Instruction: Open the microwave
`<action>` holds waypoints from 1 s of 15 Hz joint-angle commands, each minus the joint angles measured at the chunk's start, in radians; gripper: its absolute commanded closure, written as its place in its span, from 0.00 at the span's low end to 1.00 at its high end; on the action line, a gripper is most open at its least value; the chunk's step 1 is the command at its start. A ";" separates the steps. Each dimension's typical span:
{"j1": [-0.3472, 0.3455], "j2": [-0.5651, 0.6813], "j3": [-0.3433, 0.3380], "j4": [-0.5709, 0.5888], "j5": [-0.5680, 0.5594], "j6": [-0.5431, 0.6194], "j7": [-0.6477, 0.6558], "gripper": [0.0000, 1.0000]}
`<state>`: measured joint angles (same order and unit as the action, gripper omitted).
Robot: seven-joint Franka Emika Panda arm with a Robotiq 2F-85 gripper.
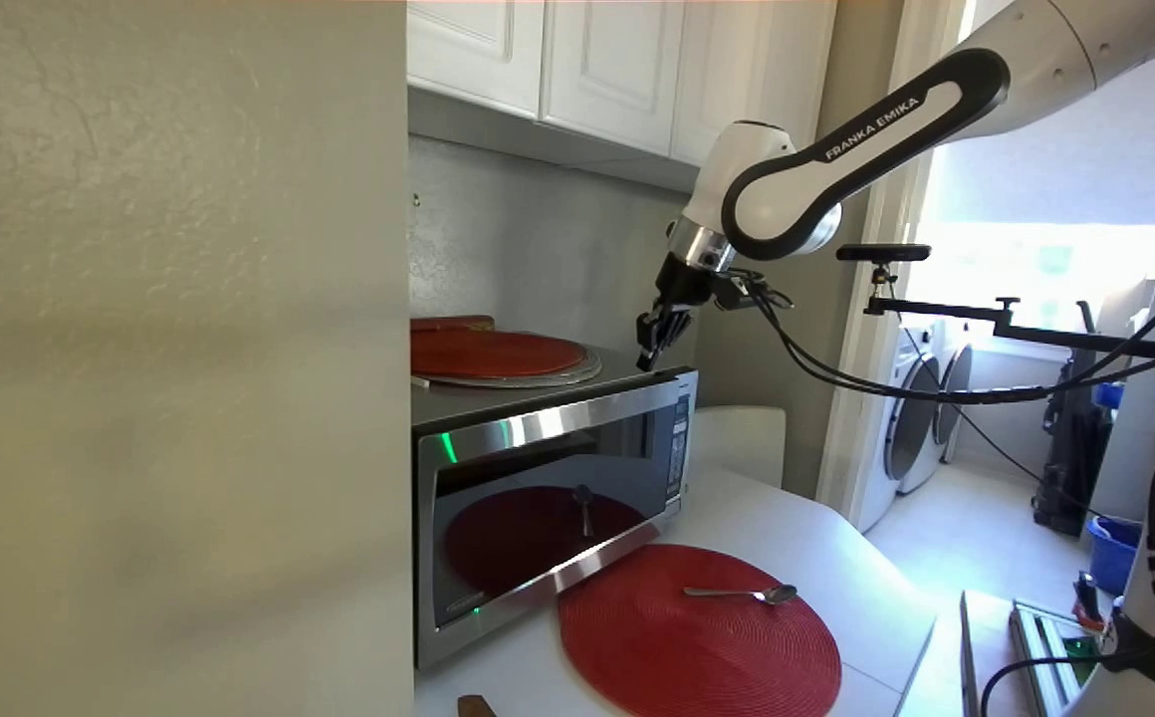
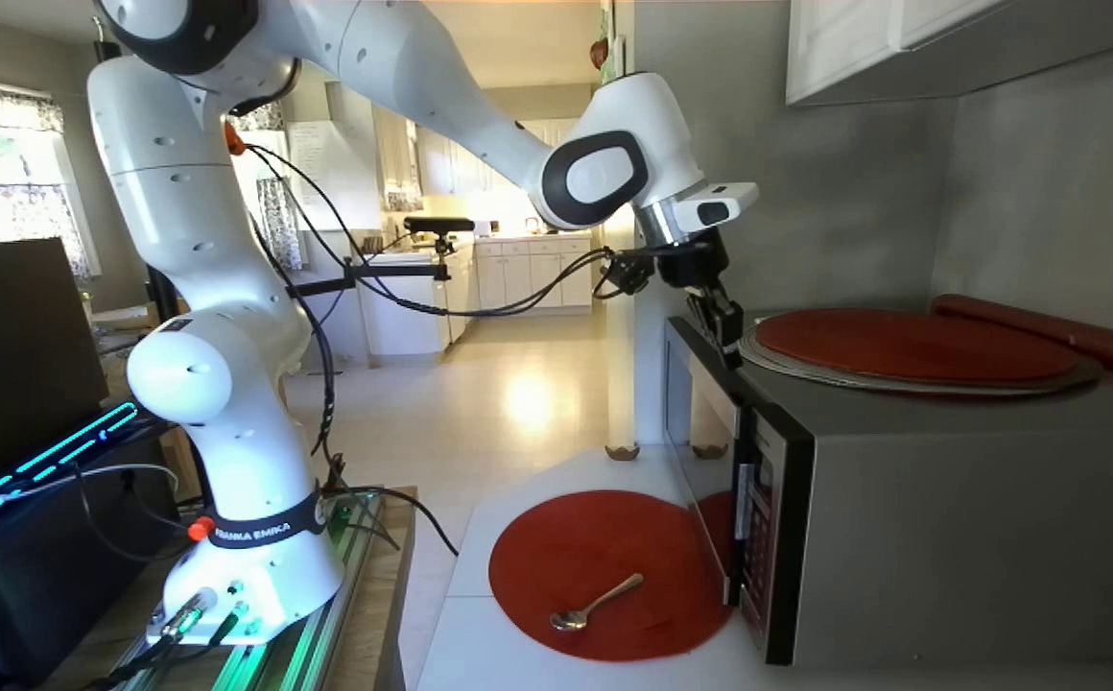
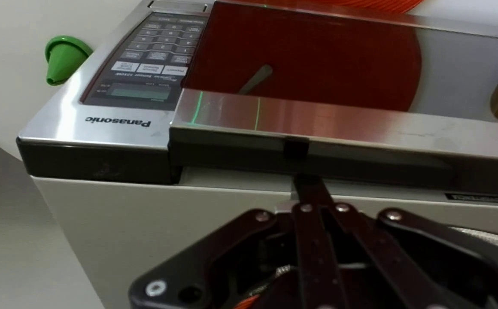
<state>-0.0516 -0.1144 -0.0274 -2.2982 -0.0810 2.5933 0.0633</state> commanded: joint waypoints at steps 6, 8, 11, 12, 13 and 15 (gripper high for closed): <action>-0.007 0.047 -0.008 -0.024 -0.007 0.110 0.007 1.00; -0.005 0.043 -0.006 -0.028 0.001 0.101 0.004 1.00; 0.001 0.025 0.001 -0.040 -0.001 0.071 0.013 1.00; 0.005 0.019 0.003 -0.046 0.010 0.070 0.012 1.00; 0.010 0.009 0.007 -0.053 0.017 0.066 0.014 1.00; 0.015 -0.013 0.013 -0.066 0.014 0.057 0.020 1.00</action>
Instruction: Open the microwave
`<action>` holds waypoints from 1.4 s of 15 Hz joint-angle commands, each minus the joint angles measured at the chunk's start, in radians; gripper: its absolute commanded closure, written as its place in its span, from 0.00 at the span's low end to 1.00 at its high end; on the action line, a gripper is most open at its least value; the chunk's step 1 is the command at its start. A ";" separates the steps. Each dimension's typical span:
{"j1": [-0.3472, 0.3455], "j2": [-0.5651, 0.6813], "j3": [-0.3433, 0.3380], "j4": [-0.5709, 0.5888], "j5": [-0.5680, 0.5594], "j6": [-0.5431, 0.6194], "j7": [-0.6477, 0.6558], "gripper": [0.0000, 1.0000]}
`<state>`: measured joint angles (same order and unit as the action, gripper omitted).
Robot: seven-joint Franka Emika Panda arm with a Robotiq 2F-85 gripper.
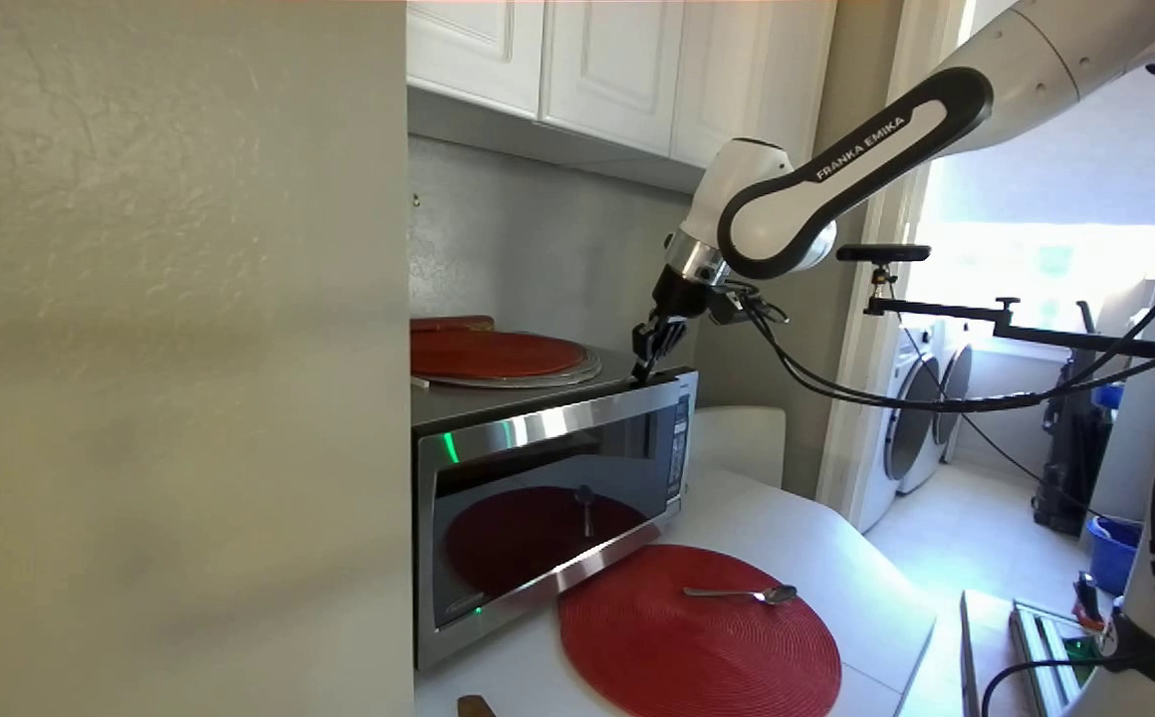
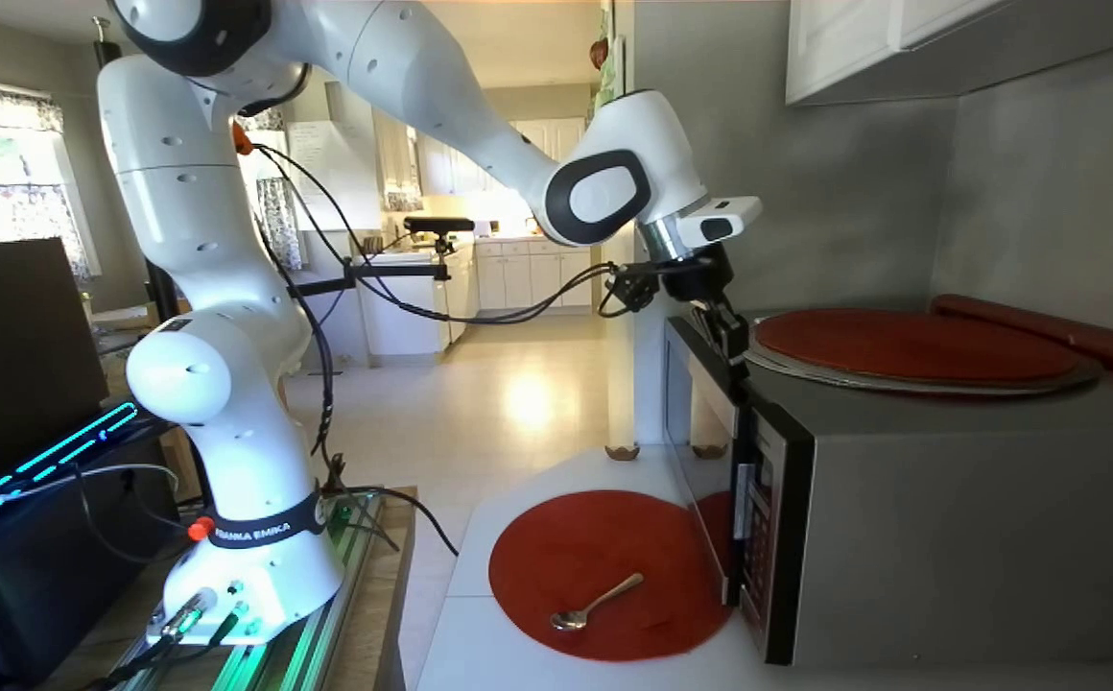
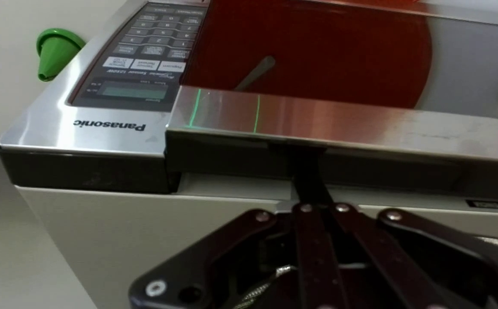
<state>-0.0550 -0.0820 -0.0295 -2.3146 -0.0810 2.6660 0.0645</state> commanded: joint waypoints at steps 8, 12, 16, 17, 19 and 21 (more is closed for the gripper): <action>0.068 -0.156 0.080 -0.111 0.031 -0.078 0.084 1.00; 0.050 -0.186 0.091 -0.100 -0.009 -0.061 0.109 1.00; -0.012 -0.194 0.081 -0.115 -0.038 -0.065 0.179 1.00; -0.026 -0.186 0.078 -0.118 -0.043 -0.060 0.190 1.00; -0.052 -0.166 0.077 -0.115 -0.065 -0.053 0.206 1.00; -0.071 -0.147 0.078 -0.104 -0.097 -0.057 0.219 1.00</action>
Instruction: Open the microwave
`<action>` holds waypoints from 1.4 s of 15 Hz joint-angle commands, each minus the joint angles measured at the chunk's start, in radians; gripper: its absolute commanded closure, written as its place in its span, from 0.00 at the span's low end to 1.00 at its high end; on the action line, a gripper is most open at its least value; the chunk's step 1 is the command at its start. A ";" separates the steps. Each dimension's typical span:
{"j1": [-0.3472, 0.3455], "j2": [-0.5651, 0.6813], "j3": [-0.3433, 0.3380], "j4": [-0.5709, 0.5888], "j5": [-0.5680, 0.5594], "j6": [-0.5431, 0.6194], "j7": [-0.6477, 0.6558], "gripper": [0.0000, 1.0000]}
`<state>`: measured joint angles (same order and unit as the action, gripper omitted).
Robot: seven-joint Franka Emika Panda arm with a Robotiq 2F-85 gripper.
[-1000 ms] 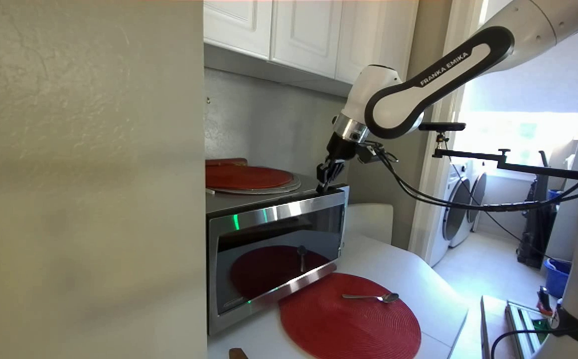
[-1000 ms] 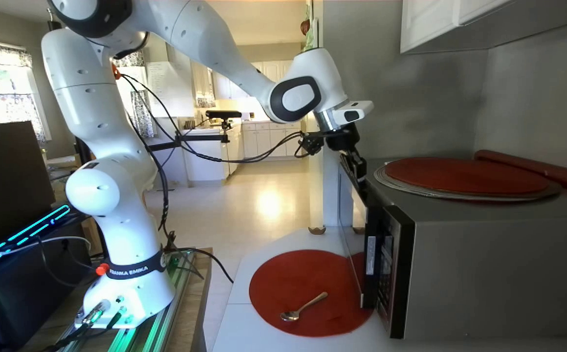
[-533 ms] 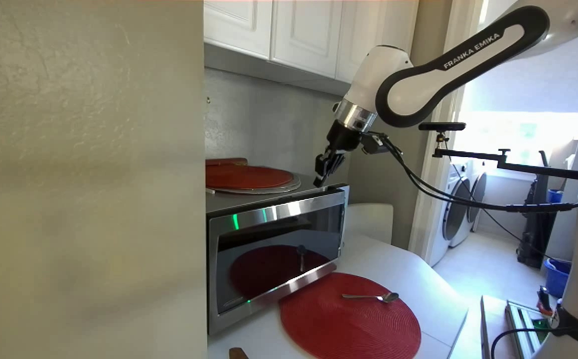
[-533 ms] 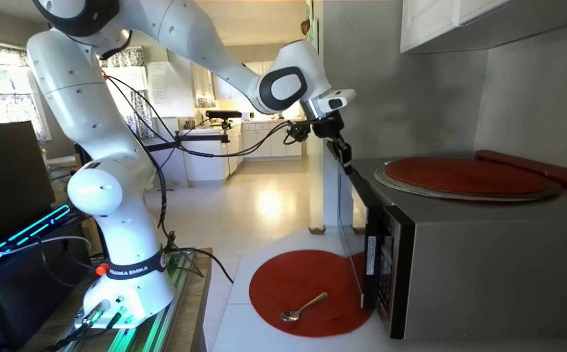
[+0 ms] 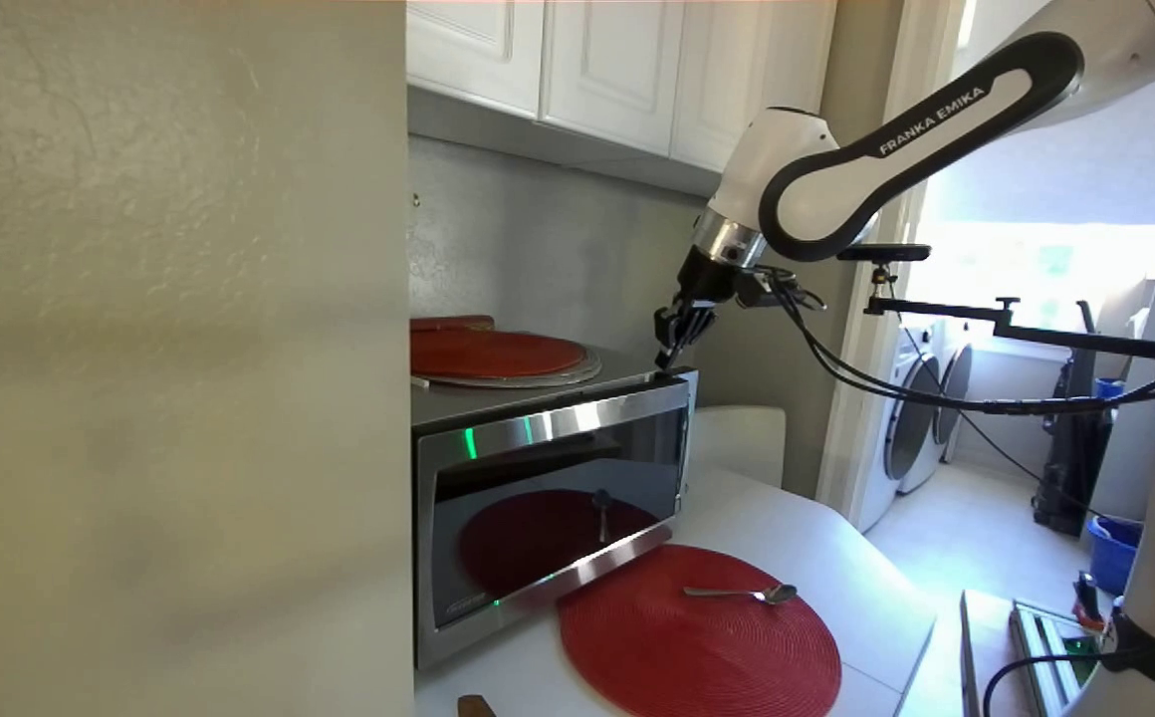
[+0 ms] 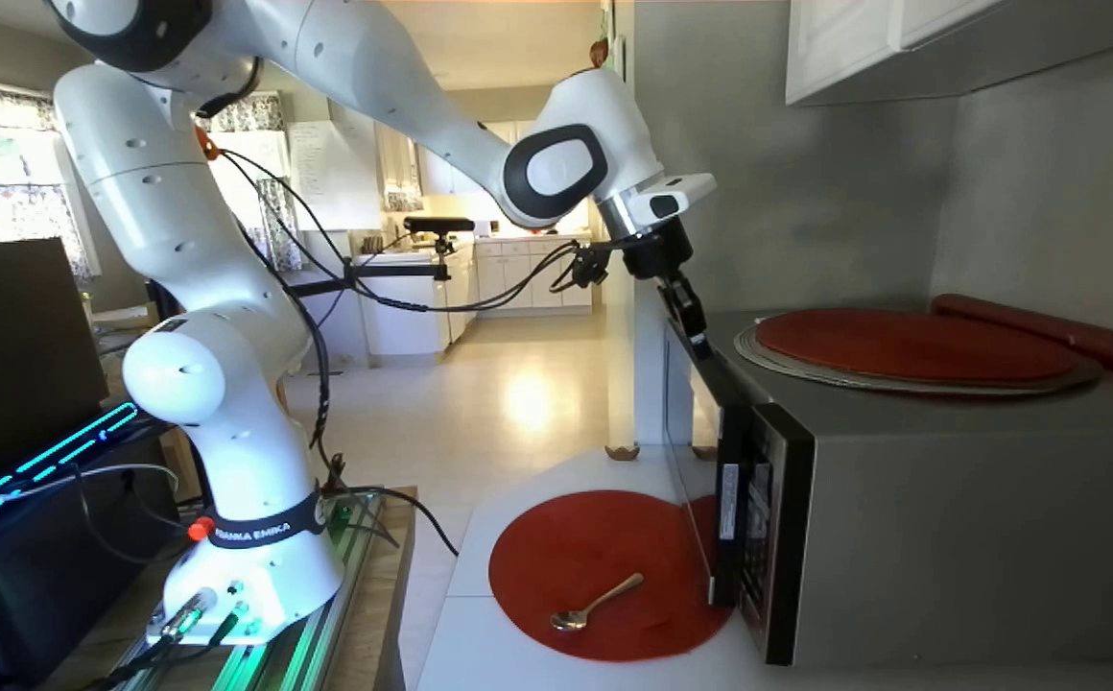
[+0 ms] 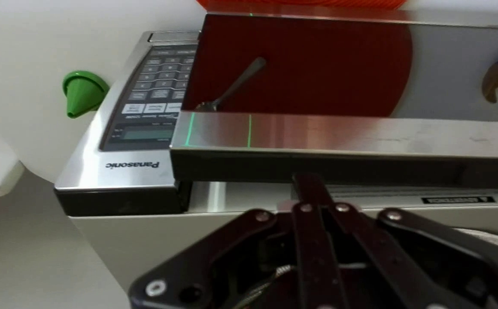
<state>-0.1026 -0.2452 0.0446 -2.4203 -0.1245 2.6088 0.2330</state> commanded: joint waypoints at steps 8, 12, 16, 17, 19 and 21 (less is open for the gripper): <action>-0.049 0.106 -0.004 0.053 -0.174 0.071 0.102 1.00; -0.057 0.106 -0.015 0.079 -0.230 0.089 0.134 1.00; -0.057 0.116 -0.022 0.076 -0.234 0.095 0.142 1.00; -0.055 0.119 -0.024 0.071 -0.230 0.104 0.141 1.00; -0.052 0.128 -0.025 0.064 -0.230 0.112 0.136 1.00; -0.049 0.140 -0.025 0.058 -0.234 0.124 0.140 1.00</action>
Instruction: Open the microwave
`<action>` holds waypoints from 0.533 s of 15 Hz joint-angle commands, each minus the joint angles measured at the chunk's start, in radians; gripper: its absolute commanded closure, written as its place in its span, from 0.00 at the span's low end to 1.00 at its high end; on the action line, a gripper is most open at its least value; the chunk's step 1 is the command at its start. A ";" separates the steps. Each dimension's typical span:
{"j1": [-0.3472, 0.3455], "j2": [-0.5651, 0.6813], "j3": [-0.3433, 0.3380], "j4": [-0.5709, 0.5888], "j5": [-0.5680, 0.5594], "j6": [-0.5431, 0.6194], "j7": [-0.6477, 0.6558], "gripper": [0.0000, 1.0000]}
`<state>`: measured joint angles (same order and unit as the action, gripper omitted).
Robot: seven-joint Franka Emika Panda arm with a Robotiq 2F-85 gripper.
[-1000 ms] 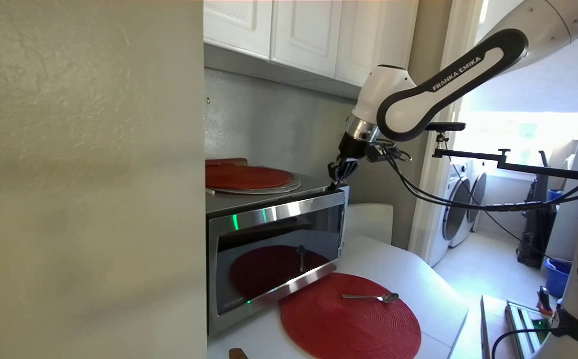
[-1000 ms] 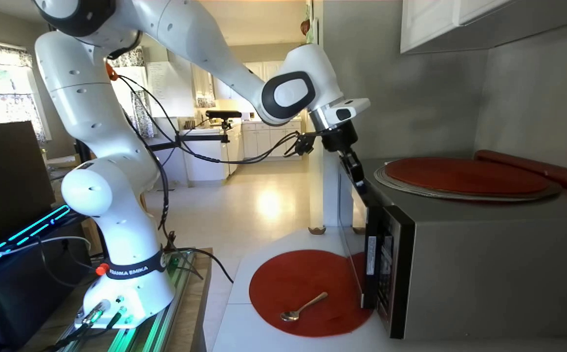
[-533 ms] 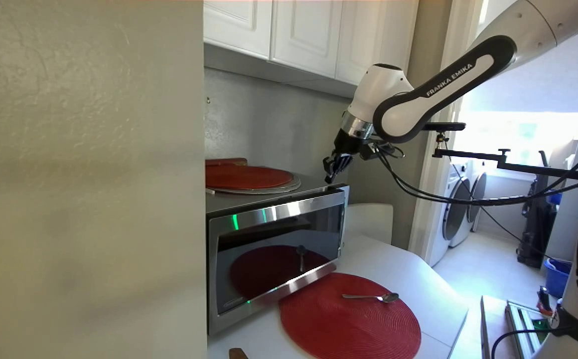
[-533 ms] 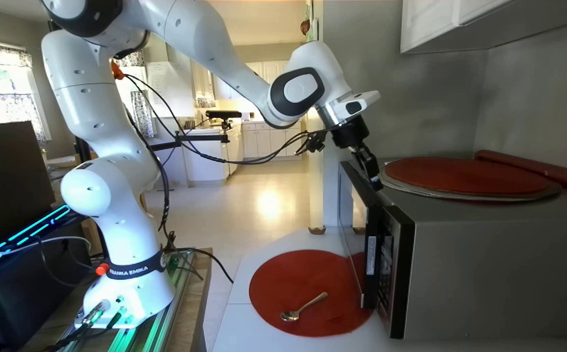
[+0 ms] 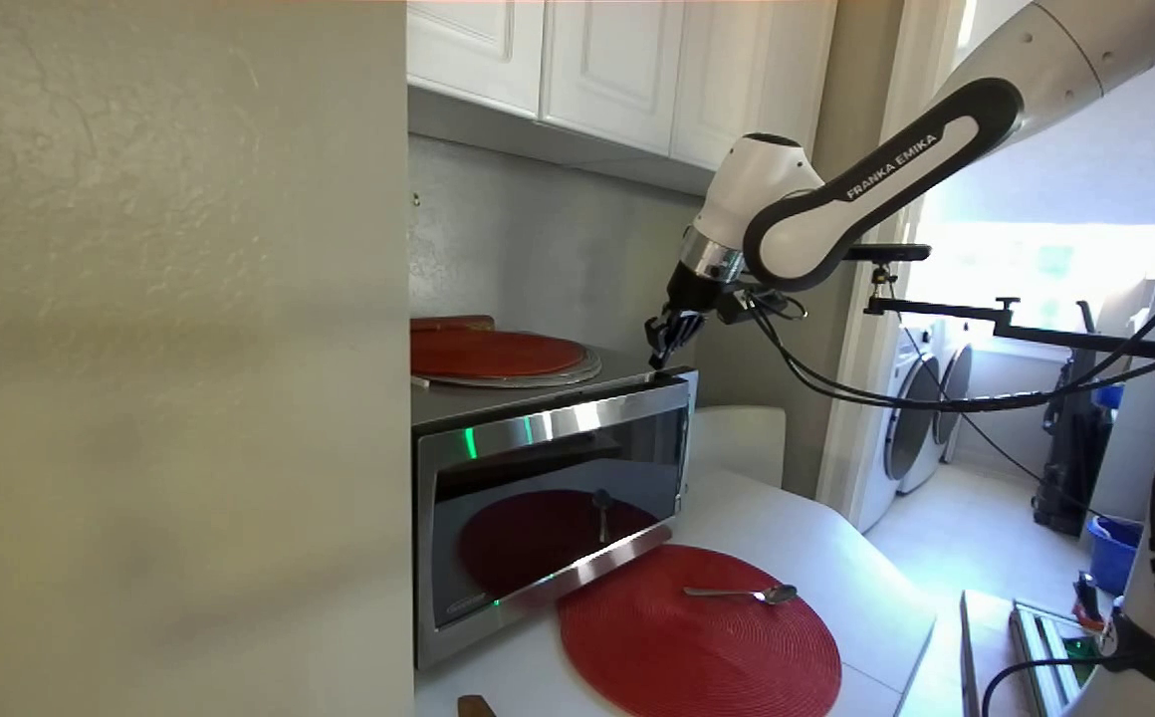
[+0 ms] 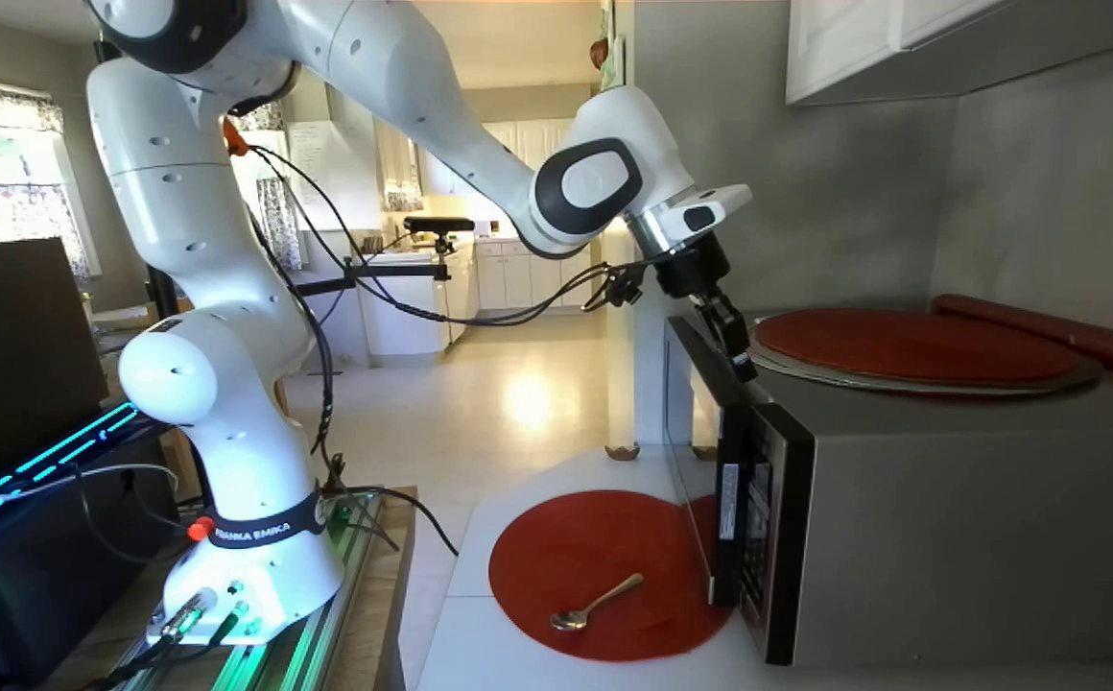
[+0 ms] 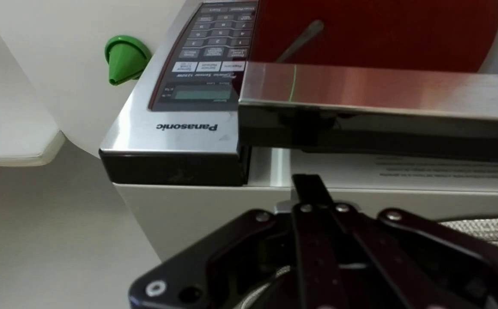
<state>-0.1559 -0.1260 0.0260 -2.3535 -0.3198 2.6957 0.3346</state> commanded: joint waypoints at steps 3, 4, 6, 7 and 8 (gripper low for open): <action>0.008 0.038 -0.011 -0.011 -0.045 0.051 0.040 1.00; 0.010 0.041 -0.012 -0.013 -0.042 0.053 0.041 1.00; 0.016 0.039 -0.014 -0.019 -0.030 0.043 0.039 1.00; 0.020 0.034 -0.013 -0.023 -0.025 0.031 0.039 1.00; 0.023 0.023 -0.010 -0.031 -0.025 0.017 0.043 1.00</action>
<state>-0.1516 -0.0825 0.0259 -2.3562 -0.3228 2.7180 0.3361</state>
